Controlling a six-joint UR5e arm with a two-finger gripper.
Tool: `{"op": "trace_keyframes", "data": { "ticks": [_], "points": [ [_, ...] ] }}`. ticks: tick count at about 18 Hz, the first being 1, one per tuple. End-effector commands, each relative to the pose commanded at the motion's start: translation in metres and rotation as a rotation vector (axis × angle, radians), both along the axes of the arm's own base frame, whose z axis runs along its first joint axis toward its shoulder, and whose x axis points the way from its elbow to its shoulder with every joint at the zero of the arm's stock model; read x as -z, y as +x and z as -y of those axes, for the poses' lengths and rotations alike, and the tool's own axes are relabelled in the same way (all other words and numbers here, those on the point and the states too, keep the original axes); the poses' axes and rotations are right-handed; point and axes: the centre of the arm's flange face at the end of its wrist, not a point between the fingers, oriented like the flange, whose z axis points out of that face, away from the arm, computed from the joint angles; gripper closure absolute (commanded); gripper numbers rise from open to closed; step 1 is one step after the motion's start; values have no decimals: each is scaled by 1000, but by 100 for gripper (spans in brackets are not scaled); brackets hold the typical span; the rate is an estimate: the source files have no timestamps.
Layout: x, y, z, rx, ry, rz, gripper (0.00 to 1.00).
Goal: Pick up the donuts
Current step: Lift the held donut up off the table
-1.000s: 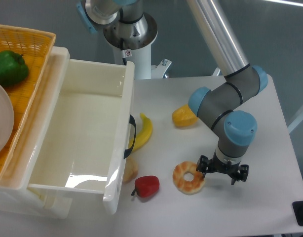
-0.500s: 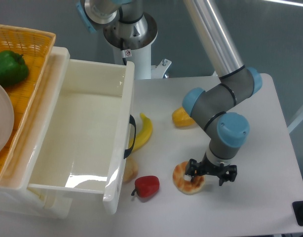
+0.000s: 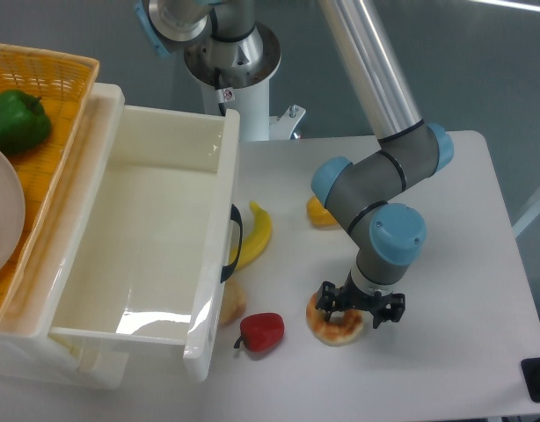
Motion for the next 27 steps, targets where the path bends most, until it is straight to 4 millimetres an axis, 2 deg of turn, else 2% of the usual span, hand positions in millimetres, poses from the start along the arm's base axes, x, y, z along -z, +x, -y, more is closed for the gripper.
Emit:
{"op": "trace_keyframes", "data": {
  "ticks": [1,3,7,11,12,13,15,19,24,27],
  "points": [
    [0,-1,1,6,-1,-2,59],
    [2,0,1,36,-7,-7,66],
    [-2,-1,3,92,-33,-37,92],
    [-18,-5,4,172,-32,-79,88],
    [-24,-7,5,195,-40,-98,90],
    [-34,-12,5,210,-56,-128,98],
    [-53,-23,6,240,-90,-182,100],
    [-87,-52,16,456,-112,-182,100],
    [-132,-86,14,464,-51,-236,100],
    [-133,-93,19,454,-39,-226,100]
  ]
}}
